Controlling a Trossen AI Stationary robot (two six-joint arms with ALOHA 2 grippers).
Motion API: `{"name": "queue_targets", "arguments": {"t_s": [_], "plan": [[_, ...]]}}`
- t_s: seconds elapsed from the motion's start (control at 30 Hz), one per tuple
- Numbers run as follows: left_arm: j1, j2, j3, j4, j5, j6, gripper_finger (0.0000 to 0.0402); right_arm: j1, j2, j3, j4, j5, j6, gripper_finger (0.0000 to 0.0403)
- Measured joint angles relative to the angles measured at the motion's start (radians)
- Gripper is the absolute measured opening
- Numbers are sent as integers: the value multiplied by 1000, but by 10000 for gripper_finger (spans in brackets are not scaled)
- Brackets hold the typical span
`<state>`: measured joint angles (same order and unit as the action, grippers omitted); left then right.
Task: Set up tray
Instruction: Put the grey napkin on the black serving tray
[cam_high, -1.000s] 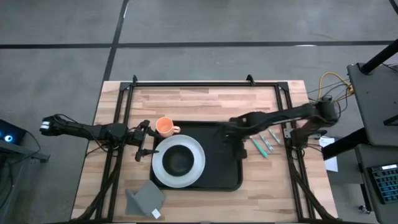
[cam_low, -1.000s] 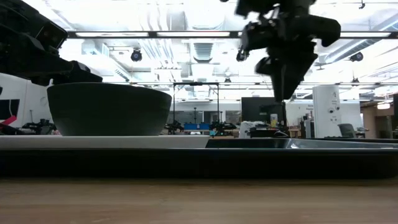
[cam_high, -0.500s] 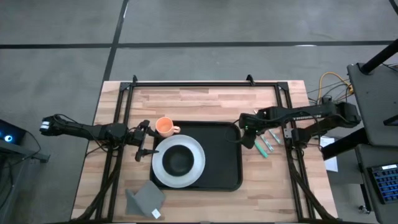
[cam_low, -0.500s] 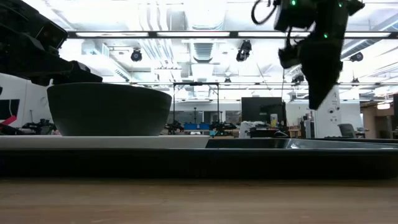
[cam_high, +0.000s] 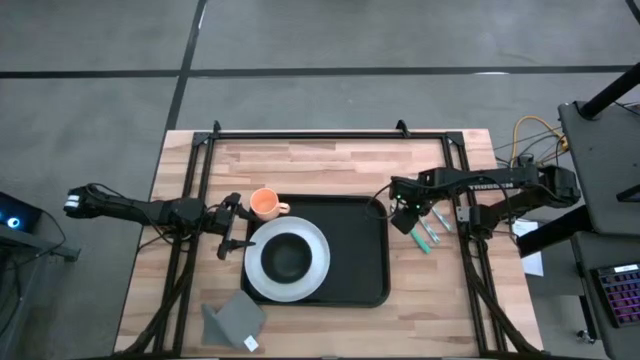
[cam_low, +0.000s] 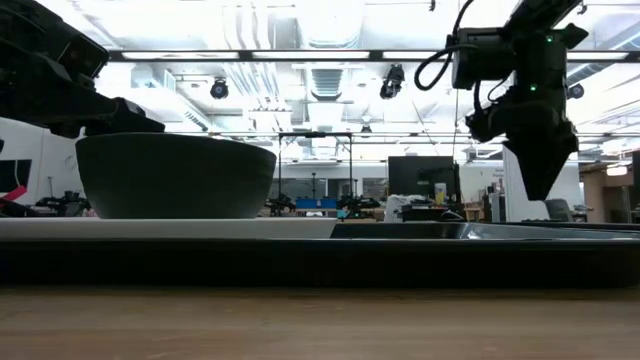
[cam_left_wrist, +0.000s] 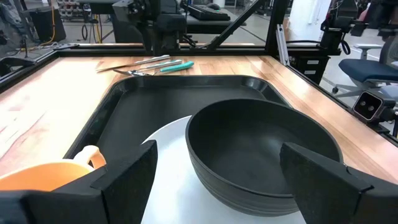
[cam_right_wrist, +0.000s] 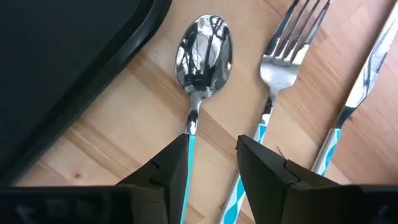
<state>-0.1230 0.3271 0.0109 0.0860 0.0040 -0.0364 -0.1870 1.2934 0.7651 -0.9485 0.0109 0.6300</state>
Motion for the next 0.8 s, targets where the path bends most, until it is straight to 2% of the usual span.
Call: {"name": "queue_targets", "arguments": {"t_s": [0.23,0.4,0.57,0.7,0.8], "plan": [[0,0,0,0,0,0,315,2,0,-2,37,4,-5,123],[0,0,0,0,0,0,315,42,0,-1,230,-64,-65,123],[0,0,0,0,0,0,315,105,0,27,418,-72,-173,122],[0,0,0,0,0,0,315,133,0,66,444,-63,-228,120],[0,0,0,0,0,0,315,135,0,80,442,-17,-265,120]]}}
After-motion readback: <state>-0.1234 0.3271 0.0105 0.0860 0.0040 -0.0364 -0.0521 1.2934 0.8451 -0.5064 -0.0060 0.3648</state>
